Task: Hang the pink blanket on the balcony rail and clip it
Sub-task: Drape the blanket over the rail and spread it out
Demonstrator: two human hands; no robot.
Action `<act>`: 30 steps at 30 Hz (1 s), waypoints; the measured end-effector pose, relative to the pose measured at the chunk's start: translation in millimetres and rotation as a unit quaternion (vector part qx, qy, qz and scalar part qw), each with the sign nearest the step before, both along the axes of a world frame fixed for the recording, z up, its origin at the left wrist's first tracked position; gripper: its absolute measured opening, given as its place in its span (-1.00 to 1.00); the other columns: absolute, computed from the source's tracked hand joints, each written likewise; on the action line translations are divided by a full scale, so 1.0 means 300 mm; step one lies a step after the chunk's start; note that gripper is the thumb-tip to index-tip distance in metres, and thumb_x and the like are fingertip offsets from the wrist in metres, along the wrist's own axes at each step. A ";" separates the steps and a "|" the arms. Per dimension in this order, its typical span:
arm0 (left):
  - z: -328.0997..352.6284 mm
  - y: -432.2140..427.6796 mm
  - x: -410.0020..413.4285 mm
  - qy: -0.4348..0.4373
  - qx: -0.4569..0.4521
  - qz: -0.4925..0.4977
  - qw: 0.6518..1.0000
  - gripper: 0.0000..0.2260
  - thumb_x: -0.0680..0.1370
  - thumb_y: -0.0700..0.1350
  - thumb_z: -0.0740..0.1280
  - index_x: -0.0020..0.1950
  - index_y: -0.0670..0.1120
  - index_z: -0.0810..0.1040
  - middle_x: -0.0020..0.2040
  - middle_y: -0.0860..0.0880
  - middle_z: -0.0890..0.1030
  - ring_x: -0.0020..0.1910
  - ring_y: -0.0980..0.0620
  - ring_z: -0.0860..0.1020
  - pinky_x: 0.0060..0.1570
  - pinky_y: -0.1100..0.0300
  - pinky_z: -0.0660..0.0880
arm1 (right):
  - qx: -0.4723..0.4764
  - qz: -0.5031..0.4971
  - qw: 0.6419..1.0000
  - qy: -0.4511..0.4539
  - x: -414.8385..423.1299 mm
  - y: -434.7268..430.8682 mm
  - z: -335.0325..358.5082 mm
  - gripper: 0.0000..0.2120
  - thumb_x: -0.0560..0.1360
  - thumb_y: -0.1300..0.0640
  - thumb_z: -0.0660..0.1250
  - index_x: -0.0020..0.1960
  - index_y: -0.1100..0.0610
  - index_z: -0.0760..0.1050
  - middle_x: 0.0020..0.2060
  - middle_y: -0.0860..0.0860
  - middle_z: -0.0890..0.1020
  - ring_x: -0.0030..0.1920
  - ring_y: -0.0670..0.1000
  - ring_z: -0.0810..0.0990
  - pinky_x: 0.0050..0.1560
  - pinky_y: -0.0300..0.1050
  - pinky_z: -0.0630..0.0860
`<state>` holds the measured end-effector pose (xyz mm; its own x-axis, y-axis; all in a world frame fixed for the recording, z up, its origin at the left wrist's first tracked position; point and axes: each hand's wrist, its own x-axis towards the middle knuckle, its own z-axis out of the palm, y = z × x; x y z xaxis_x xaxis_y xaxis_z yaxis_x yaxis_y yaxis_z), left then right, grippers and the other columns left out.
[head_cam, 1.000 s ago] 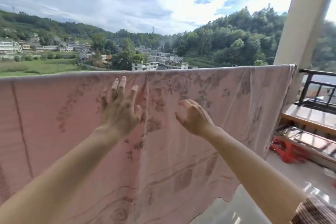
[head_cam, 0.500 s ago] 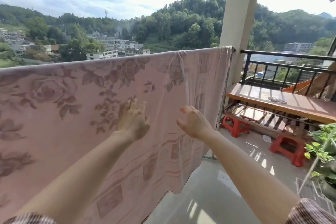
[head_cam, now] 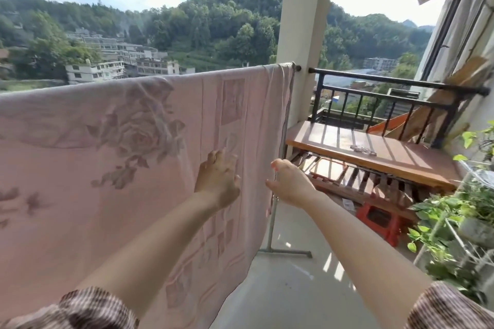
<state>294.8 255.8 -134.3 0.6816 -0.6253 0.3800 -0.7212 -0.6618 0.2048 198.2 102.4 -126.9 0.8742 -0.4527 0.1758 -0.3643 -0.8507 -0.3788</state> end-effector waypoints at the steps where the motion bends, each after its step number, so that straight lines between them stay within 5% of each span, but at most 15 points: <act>1: -0.005 -0.075 0.025 0.001 0.002 -0.004 1.000 -0.55 0.51 -0.07 0.17 0.41 -0.06 0.27 0.47 -0.13 0.21 0.44 -0.11 0.13 0.34 -0.03 0.24 | -0.003 -0.003 1.000 -0.001 0.030 -0.065 -0.008 -0.54 0.50 0.04 0.27 0.35 0.17 0.33 0.28 0.11 0.45 0.28 0.13 0.44 0.25 0.01 0.41; 10: -0.076 -0.773 0.276 0.018 -0.031 0.028 0.999 -0.59 0.52 -0.05 0.18 0.38 -0.05 0.30 0.43 -0.10 0.28 0.37 -0.12 0.21 0.30 0.01 0.30 | -0.020 0.033 0.999 -0.016 0.310 -0.753 -0.061 -0.64 0.50 0.07 0.20 0.25 0.20 0.40 0.11 0.11 0.50 0.16 0.16 0.48 0.09 0.01 0.45; 19: -0.107 -1.338 0.499 0.044 -0.139 0.115 0.983 -0.59 0.49 -0.08 0.22 0.34 -0.03 0.34 0.38 -0.07 0.32 0.31 -0.09 0.29 0.22 0.08 0.38 | -0.005 0.108 0.993 -0.048 0.636 -1.366 -0.053 -0.57 0.52 0.01 0.27 0.33 0.16 0.38 0.21 0.08 0.50 0.22 0.10 0.47 0.14 -0.05 0.42; 24: -0.106 -1.541 0.629 -0.036 -0.155 0.151 0.976 -0.57 0.46 -0.09 0.24 0.34 -0.05 0.35 0.41 -0.13 0.30 0.37 -0.10 0.22 0.34 0.03 0.27 | 0.039 0.150 0.985 -0.070 0.855 -1.585 -0.109 -0.55 0.51 0.02 0.29 0.35 0.14 0.37 0.25 0.08 0.50 0.22 0.08 0.50 0.16 -0.05 0.45; 30: -0.124 -1.689 0.792 -0.161 -0.198 0.202 0.945 -0.53 0.40 -0.08 0.29 0.31 -0.01 0.34 0.38 -0.12 0.26 0.34 -0.11 0.27 0.26 -0.08 0.28 | 0.064 0.198 0.971 -0.115 1.173 -1.815 -0.099 -0.63 0.53 0.11 0.25 0.32 0.14 0.41 0.21 0.08 0.54 0.07 0.04 0.55 0.01 -0.14 0.44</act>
